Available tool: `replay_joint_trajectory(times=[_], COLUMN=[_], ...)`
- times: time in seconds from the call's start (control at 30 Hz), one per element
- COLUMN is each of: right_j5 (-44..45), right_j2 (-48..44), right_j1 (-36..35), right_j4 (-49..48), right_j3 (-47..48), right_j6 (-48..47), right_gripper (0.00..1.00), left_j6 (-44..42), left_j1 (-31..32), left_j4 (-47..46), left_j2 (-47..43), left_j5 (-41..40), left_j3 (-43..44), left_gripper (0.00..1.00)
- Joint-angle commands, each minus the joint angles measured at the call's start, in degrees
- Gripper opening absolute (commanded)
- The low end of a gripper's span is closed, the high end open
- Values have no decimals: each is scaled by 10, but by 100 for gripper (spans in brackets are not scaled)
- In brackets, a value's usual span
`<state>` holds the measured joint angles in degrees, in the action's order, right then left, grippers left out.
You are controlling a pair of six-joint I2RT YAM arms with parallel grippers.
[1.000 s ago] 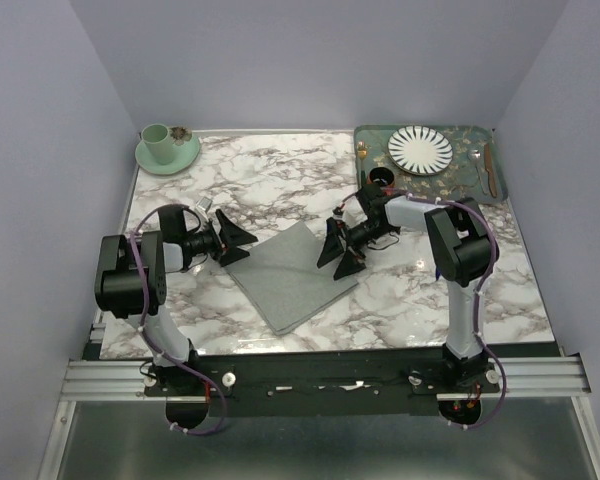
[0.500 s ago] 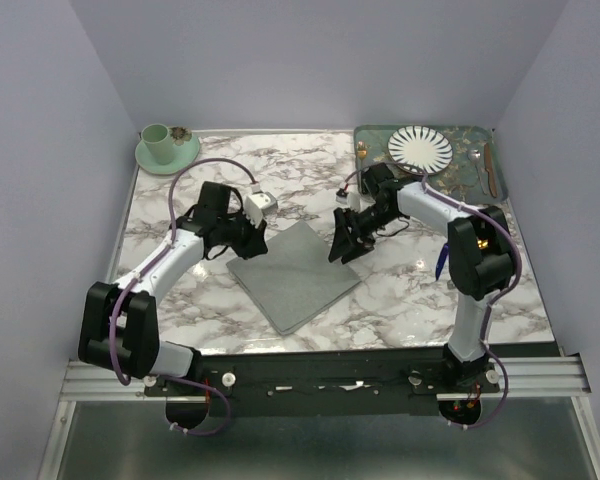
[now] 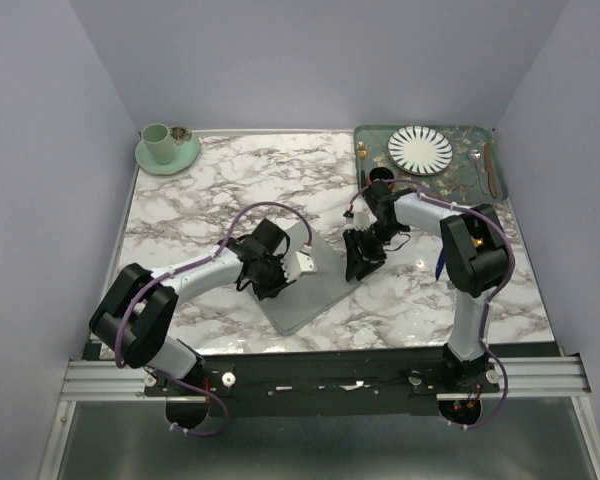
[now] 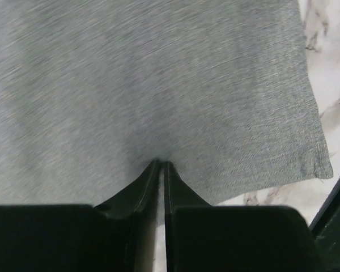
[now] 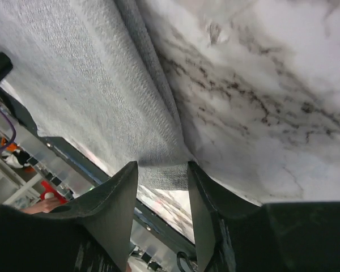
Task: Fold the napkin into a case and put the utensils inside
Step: Pick up the top corner of the square folded napkin from the center of the board.
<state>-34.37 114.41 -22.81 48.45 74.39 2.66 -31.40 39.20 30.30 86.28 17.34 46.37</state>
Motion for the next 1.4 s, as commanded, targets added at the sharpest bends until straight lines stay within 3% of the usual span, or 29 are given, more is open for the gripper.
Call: replay_joint_trajectory(times=[0.0, 0.13, 0.3, 0.47, 0.57, 0.67, 0.83, 1.03, 1.17, 1.37], right_j5=[89, 106, 92, 61, 41, 11, -6, -22, -18, -20], right_j2=[43, 61, 74, 27, 2, -7, -6, -14, -23, -16], right_j1=[1, 0, 2, 15, 34, 50, 57, 58, 58, 58], right_j4=[-12, -1, 18, 39, 46, 48, 31, 12, 3, 0], right_j3=[46, 110, 167, 177, 171, 139, 96, 73, 64, 57], right_j6=[-12, -22, -63, -73, -54, -43, -37, -30, -29, -13], right_gripper=[49, 49, 52, 63, 66, 66, 67, 65, 65, 64], left_j6=[27, 61, 78, 97, 122, 126, 40, -6, 39, 23], left_j1=[48, 95, 107, 65, 32, -4, -11, 82, 146, 234], left_j4=[9, 6, 16, 29, -1, -8, -2, -34, -81, -122], left_j2=[48, 66, 82, 26, -3, -8, -23, -85, -79, -49], left_j5=[-15, 17, 51, 125, 146, 174, 147, 118, 87, 27], left_j3=[12, 35, 66, 88, 95, 104, 88, 34, 12, 4], left_gripper=[13, 13, 14, 39, 48, 51, 64, 60, 49, 49])
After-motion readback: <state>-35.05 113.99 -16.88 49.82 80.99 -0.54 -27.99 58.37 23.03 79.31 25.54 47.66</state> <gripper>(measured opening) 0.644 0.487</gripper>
